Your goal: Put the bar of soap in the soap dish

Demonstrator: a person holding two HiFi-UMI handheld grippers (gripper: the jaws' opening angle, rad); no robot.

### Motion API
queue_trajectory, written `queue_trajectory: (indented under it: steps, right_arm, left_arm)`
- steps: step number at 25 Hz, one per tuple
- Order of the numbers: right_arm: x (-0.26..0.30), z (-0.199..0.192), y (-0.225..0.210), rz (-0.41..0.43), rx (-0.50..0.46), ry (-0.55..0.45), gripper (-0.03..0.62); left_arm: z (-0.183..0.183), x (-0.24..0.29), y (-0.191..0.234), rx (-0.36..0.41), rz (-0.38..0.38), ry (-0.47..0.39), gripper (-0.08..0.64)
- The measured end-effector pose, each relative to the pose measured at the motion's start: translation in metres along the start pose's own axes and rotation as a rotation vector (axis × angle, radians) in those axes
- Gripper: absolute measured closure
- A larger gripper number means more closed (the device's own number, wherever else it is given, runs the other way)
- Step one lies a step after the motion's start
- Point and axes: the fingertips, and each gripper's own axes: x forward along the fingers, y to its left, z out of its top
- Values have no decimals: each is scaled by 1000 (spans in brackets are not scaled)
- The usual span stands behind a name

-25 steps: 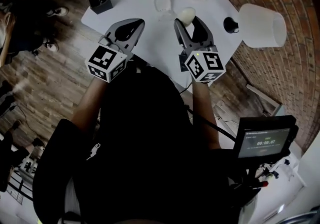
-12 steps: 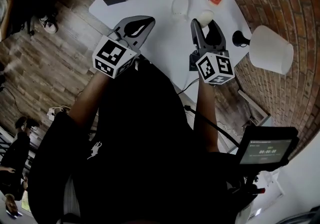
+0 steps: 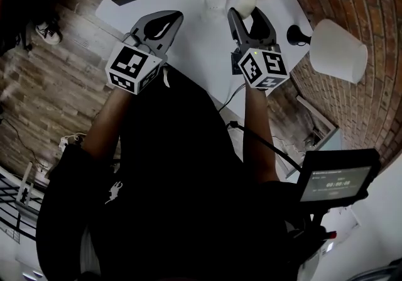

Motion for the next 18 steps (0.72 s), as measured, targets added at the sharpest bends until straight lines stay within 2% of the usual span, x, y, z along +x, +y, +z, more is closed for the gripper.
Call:
queue_trajectory:
  steps: [18]
  right_arm:
    - [36, -35, -12, -18, -26, 81, 337]
  left_arm:
    - [-19, 30, -8, -32, -72, 25, 555]
